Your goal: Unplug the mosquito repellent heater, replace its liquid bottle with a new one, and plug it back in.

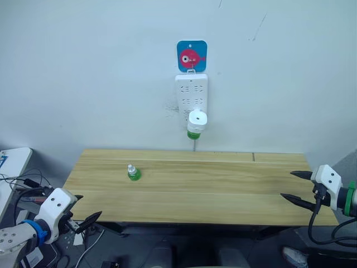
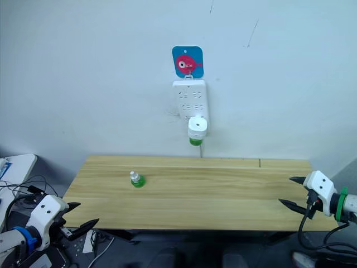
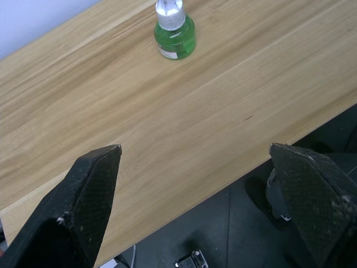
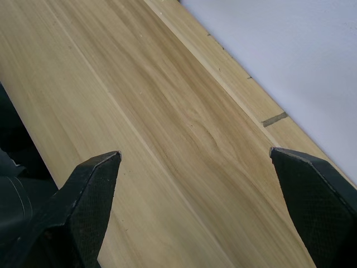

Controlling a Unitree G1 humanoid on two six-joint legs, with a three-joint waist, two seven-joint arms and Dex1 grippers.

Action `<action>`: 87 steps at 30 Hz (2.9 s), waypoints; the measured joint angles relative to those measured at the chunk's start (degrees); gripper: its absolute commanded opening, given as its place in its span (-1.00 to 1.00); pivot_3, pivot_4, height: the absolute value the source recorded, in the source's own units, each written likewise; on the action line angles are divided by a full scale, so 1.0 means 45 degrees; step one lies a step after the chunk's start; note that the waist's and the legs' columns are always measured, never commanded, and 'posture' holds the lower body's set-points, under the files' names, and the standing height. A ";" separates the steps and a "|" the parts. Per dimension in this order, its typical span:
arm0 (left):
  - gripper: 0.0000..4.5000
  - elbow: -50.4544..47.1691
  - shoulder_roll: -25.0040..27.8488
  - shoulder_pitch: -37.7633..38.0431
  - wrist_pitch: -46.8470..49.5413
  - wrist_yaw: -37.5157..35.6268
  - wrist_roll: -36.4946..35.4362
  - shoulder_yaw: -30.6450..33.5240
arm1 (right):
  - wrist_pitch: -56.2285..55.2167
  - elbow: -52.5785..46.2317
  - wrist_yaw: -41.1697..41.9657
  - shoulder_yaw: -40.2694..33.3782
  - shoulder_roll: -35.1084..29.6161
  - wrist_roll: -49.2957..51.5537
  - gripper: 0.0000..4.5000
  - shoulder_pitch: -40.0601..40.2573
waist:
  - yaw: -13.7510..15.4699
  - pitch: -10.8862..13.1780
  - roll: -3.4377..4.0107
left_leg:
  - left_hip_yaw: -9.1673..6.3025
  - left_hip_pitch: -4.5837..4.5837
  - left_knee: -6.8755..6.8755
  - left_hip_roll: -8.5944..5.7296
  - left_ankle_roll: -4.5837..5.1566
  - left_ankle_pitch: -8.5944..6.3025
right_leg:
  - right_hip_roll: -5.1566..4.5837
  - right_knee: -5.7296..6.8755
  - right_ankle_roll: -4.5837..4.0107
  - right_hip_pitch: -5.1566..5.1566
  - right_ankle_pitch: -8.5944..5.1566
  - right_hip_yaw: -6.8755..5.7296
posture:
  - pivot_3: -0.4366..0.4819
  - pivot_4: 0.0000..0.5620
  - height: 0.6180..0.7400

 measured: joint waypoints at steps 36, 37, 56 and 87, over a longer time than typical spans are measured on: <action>1.00 0.4624 0.0071 -0.1806 -0.3699 -0.3707 -0.0348 -0.0007 | -0.0831 -0.0634 -0.0290 -0.0004 0.0143 -0.0235 0.99 0.1252 | -0.0016 0.0053 -0.0015 | 0.0043 -0.0020 0.0001 0.0067 -0.0018 -0.0010 | 0.0000 0.0009 -0.0015 -0.0056 0.0007 -0.0052 | 0.05 -0.62 1.00; 1.00 0.4307 0.0073 -0.1909 -0.3425 -0.3714 -0.0449 -0.0010 | -0.0661 -0.0934 -0.0291 -0.0014 0.0144 -0.0181 0.99 0.1317 | -0.0019 0.0065 -0.0017 | 0.0043 -0.0021 0.0003 0.0070 -0.0018 -0.0010 | 0.0000 0.0011 -0.0013 -0.0056 0.0008 -0.0055 | 0.01 -0.60 1.00; 0.49 0.0569 -0.0939 -1.0184 0.4222 -0.2191 -0.3391 -0.2625 | 0.7509 -1.1158 -0.4711 -0.1569 0.0743 0.5831 1.00 0.0101 | -0.0649 0.0327 -0.0136 | 0.0123 -0.0083 0.0026 0.0122 -0.0053 -0.0029 | 0.0022 0.0011 0.0111 -0.0075 0.0073 -0.0092 | -0.42 -0.47 1.00; 0.49 1.2023 -0.3992 -1.8196 -0.0632 -0.4526 0.0325 -0.4657 | 1.0767 -1.3689 -0.9077 -0.1568 0.1086 0.7309 1.00 -0.1275 | -0.1711 0.0854 -0.0263 | 0.0135 -0.0184 0.0050 0.0118 -0.0050 -0.0026 | 0.0053 0.0012 0.0180 -0.0170 0.0098 -0.0065 | -0.73 -0.30 1.00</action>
